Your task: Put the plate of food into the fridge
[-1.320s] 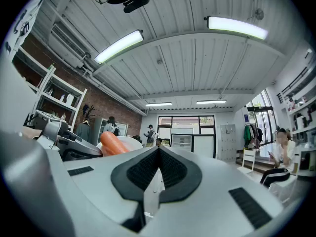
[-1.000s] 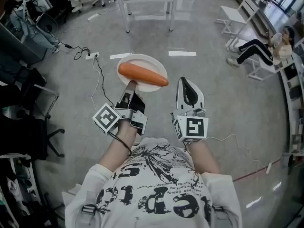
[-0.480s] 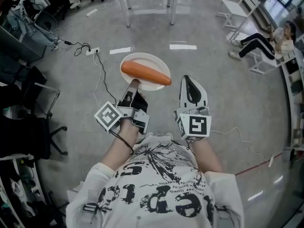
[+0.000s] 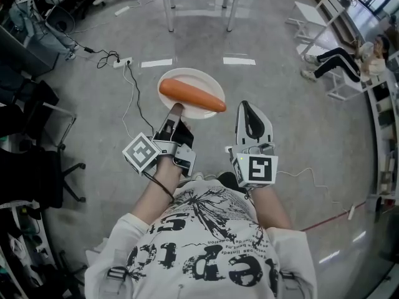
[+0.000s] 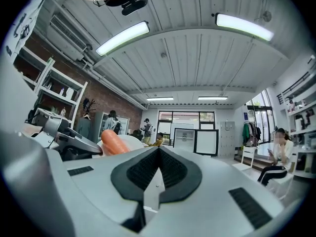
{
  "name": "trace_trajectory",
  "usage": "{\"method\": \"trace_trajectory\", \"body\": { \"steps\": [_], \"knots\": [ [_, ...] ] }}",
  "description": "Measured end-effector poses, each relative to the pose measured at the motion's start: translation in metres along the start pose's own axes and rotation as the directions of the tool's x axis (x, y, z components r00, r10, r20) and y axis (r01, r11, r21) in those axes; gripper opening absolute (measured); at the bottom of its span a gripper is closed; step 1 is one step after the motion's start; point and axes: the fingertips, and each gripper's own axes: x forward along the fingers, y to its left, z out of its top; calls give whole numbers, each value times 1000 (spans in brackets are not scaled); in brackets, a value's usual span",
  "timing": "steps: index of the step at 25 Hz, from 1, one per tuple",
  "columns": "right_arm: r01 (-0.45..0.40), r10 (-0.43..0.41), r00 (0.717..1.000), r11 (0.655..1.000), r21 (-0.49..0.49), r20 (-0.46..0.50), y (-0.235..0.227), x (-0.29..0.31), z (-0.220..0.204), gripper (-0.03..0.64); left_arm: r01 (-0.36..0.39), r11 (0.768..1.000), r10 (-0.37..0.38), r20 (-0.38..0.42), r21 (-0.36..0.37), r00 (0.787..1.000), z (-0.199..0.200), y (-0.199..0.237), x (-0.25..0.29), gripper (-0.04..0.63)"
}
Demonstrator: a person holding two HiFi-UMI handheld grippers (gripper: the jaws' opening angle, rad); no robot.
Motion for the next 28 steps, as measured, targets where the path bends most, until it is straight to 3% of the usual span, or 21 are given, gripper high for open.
{"method": "trace_trajectory", "body": {
  "steps": [7, 14, 19, 28],
  "knots": [
    [-12, 13, 999, 999, 32, -42, 14, 22, -12, 0, -2, 1000, 2, 18, 6, 1000, 27, 5, 3, 20],
    [-51, 56, 997, 995, 90, -58, -27, 85, -21, 0, -17, 1000, 17, 26, 10, 1000, 36, 9, 64, 20],
    [-67, 72, 996, 993, 100, -45, -30, 95, -26, 0, -23, 1000, 22, 31, 16, 999, 36, 12, 67, 20],
    [-96, 98, 995, 993, 68, -29, -130, 180, -35, 0, -3, 1000, 1, 71, 25, 997, 30, 5, 196, 20]
  ]
}}
